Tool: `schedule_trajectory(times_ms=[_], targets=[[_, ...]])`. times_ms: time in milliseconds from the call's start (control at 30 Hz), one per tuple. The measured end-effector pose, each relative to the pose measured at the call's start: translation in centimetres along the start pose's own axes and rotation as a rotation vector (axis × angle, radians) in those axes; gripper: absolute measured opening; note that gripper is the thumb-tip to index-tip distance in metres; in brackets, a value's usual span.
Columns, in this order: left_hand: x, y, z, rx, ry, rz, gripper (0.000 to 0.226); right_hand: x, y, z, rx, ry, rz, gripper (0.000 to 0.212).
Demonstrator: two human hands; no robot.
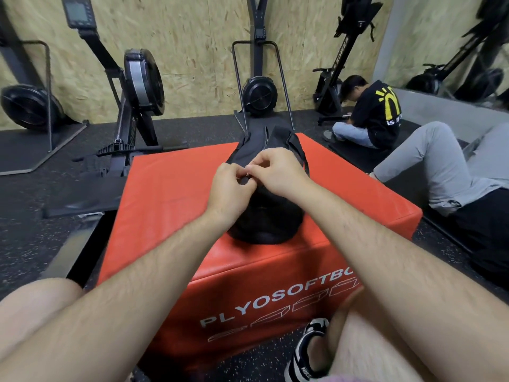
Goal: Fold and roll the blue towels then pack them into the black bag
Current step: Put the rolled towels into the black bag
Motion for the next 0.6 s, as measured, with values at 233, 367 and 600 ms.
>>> schedule_trajectory(times_ms=[233, 367, 600], targets=[[4.3, 5.3, -7.4, 0.013, 0.152, 0.01, 0.012, 7.2, 4.0, 6.9, 0.071, -0.015, -0.061, 0.027], [8.8, 7.4, -12.5, 0.004, 0.221, -0.055, 0.012, 11.7, 5.5, 13.0, 0.124, -0.026, -0.049, 0.031], [15.7, 11.0, -20.9, -0.006, 0.342, -0.11, 0.019, 18.4, 8.3, 22.1, 0.181, 0.005, -0.05, 0.042]])
Point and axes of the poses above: each hand's wrist, its own y-axis towards the middle knuckle, its own z-axis out of the palm, x = y × z, the point moved 6 cm from there along y, towards the middle knuckle, and after that the axes turned 7 degrees about -x, right-handed, at the moved point
